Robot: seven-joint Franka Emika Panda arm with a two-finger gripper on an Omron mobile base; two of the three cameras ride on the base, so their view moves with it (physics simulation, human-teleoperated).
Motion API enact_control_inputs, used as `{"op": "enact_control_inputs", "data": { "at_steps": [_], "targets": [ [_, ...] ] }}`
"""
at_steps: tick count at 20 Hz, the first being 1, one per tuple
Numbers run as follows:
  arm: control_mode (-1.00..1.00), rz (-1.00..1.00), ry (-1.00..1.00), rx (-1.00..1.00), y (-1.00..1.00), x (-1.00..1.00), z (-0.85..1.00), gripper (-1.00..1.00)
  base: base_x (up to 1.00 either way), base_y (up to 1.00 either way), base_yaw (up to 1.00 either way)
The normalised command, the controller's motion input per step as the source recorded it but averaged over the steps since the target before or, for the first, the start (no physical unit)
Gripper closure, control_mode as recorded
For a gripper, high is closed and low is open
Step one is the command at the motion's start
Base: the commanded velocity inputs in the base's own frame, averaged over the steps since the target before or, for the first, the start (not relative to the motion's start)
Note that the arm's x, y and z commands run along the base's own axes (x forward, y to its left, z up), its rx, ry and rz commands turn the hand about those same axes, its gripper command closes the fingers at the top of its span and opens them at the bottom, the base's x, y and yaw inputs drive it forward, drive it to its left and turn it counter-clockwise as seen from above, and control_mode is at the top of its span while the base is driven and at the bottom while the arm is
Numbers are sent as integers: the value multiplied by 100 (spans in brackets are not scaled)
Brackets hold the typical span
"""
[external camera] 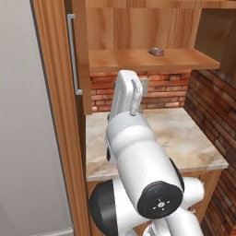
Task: Pick the avocado and bread from the counter and place them on the plate. Then pick the jam from the cabinet and place it next to the plate. Lastly close the cabinet door.
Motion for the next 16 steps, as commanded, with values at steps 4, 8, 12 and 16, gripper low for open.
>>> {"op": "enact_control_inputs", "data": {
  "at_steps": [4, 8, 12, 16],
  "targets": [
    [-100, 0, 1, 0, 16, 19, -2, -100, 0, 0, 0],
    [-100, 0, 1, 0, 3, 14, 0, -100, 0, 0, 0],
    [-100, 0, 0, 0, 9, 13, 0, -100, 0, 0, 0],
    [-100, 0, 0, 0, 19, 14, 0, -100, 0, 0, 0]
  ]
}}
